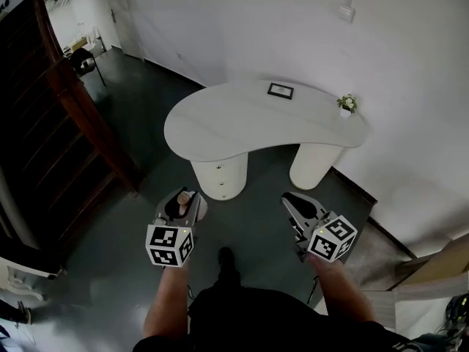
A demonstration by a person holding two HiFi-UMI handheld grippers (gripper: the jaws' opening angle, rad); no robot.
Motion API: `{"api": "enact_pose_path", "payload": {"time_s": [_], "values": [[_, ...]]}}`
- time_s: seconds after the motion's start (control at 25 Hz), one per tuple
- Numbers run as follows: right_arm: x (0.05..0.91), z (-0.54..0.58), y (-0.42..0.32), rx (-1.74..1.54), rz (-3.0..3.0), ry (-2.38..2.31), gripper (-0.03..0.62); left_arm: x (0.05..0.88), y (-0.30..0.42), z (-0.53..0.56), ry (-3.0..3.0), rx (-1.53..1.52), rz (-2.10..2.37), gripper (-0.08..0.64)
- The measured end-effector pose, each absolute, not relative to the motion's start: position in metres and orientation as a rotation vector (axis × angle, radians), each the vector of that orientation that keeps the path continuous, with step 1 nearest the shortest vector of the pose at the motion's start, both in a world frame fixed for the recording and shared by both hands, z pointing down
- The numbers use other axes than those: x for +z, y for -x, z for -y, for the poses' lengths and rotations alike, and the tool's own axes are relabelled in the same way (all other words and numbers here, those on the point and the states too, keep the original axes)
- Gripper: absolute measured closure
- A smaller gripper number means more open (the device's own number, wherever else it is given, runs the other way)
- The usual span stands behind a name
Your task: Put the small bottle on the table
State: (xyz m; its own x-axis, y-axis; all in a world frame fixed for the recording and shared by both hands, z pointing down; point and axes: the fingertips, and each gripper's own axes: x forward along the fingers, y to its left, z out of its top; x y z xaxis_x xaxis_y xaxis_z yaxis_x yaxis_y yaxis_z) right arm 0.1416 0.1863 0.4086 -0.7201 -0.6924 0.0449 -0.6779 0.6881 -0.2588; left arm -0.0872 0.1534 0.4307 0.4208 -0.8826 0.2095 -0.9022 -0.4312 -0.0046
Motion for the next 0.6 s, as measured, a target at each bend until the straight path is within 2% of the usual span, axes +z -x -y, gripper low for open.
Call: {"api": "enact_pose_path", "payload": {"time_s": [0.32,0.6], "values": [[0.419,-0.104,-0.122,-0.429,-2.863,1.191,0.581,0.442,0.099,-0.068,-2.568,0.252,1.548,0.422],[0.414,-0.025,-0.076,-0.391,-2.912,1.166,0.581,0.447,0.14,0.006,-2.56,0.252,1.553,0.422]]}}
